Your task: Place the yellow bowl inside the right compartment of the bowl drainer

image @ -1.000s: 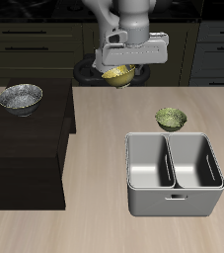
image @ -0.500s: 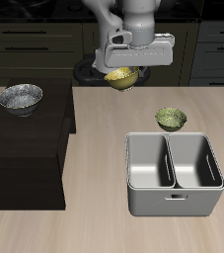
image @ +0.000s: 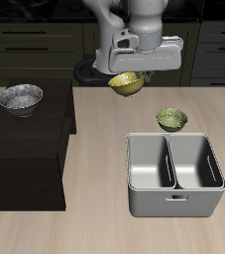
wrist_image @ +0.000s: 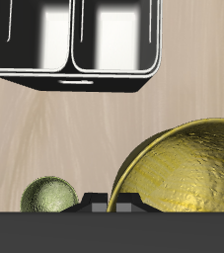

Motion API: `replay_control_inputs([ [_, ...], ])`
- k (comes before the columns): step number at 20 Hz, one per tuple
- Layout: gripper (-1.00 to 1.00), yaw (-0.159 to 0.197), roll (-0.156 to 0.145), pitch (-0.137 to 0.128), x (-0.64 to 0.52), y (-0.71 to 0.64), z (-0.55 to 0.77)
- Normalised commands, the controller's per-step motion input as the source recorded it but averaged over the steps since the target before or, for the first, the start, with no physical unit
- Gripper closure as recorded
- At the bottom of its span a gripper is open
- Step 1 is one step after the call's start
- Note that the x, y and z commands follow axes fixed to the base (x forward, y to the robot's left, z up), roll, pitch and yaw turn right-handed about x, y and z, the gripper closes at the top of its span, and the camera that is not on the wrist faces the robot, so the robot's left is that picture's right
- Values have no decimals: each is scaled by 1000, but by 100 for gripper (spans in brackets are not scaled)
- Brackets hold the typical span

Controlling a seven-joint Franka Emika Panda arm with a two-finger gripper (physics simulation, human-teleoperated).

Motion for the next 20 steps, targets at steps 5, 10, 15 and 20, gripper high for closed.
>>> replay_control_inputs([
  [5, 100, 30, 3, 1, 453, 80, 135],
  [10, 100, -27, -56, -3, 338, -81, 49],
  [15, 100, -5, -58, 13, 503, -87, -4],
  [20, 100, 8, -5, 23, 317, -4, -14],
])
